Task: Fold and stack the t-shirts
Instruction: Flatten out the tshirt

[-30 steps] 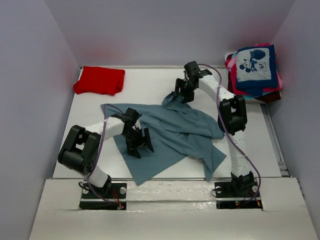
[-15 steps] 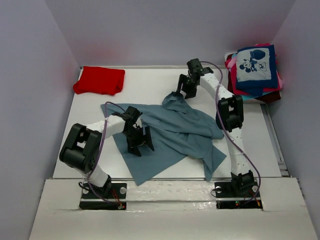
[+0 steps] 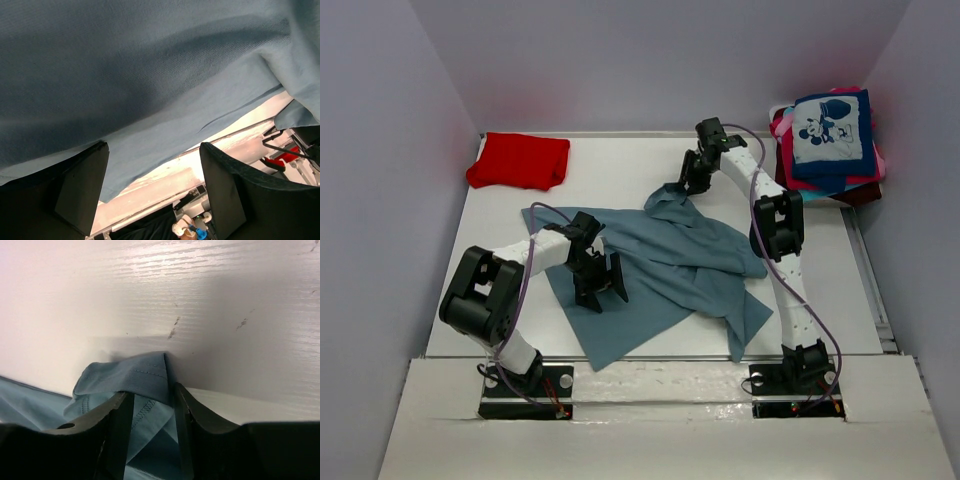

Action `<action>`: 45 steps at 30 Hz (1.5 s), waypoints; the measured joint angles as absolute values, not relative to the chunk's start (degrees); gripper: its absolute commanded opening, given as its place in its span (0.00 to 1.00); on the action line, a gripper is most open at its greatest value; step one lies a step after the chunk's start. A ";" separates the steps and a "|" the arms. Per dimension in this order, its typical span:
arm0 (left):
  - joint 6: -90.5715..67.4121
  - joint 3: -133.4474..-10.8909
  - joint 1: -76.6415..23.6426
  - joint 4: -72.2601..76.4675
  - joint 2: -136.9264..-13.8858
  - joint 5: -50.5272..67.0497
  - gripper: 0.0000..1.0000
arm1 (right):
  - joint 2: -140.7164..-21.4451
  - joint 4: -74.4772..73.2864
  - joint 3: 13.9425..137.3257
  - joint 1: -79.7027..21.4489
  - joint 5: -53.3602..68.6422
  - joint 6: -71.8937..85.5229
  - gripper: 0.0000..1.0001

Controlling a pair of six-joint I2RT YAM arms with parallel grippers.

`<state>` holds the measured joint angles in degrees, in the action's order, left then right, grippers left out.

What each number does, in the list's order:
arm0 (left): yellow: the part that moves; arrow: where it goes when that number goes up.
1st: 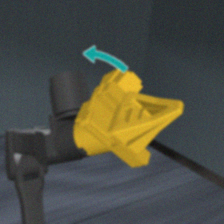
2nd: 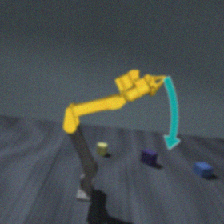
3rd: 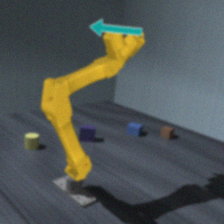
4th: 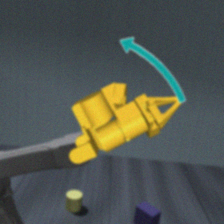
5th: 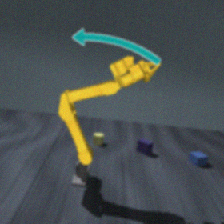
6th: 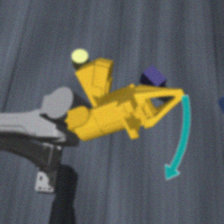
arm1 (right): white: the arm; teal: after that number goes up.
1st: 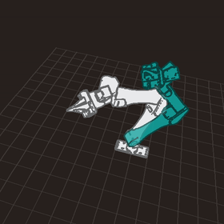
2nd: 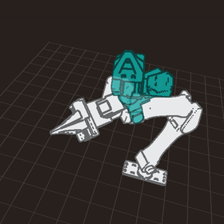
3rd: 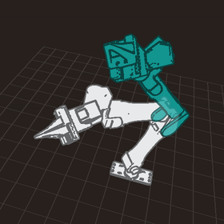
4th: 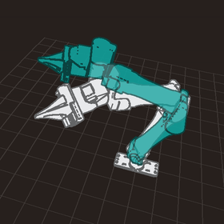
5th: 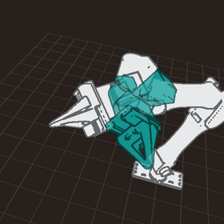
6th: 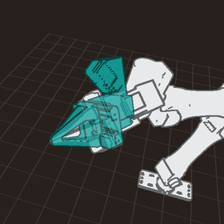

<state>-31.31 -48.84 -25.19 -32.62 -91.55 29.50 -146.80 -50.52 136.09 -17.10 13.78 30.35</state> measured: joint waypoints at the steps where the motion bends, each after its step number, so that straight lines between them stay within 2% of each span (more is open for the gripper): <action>1: -31.31 -48.84 -25.19 -32.62 -91.55 29.47 0.84 | -146.80 -50.46 136.03 -17.10 13.98 30.24 0.36; 5: -31.31 -48.84 -25.19 -32.58 -91.57 29.50 0.84 | -146.78 -49.76 134.45 -17.10 14.74 30.61 0.28; 6: -31.31 -48.84 -25.19 -32.58 -91.57 29.50 0.84 | -146.78 -49.69 134.26 -17.10 14.87 30.70 0.24; 7: -31.33 -48.84 -25.19 -32.56 -91.64 29.52 0.84 | -146.78 -49.65 134.15 -17.06 15.05 30.65 0.14; 9: -31.35 -48.84 -25.19 -32.51 -91.83 29.52 0.84 | -146.78 -49.69 134.08 -16.95 15.18 30.48 0.07; 17: -31.38 -48.84 -25.19 -32.45 -92.16 29.54 0.83 | -146.78 -50.26 134.26 -16.93 15.20 30.46 0.07; 26: -31.35 -48.84 -25.19 -32.64 -92.16 29.52 0.82 | -147.04 -52.29 141.05 -15.97 13.85 31.16 0.07; 30: -31.31 -48.45 -25.19 -32.88 -92.16 29.52 0.81 | -148.20 -51.96 145.27 -13.30 13.98 31.99 0.07; 45: -31.38 -42.83 -26.74 -35.64 -88.05 29.87 0.81 | -148.66 -47.33 147.37 -6.46 12.75 31.53 0.07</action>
<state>-31.38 -42.83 -26.74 -35.64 -88.05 29.87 -148.66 -47.33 147.37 -6.46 12.75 31.53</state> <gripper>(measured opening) 0.814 0.075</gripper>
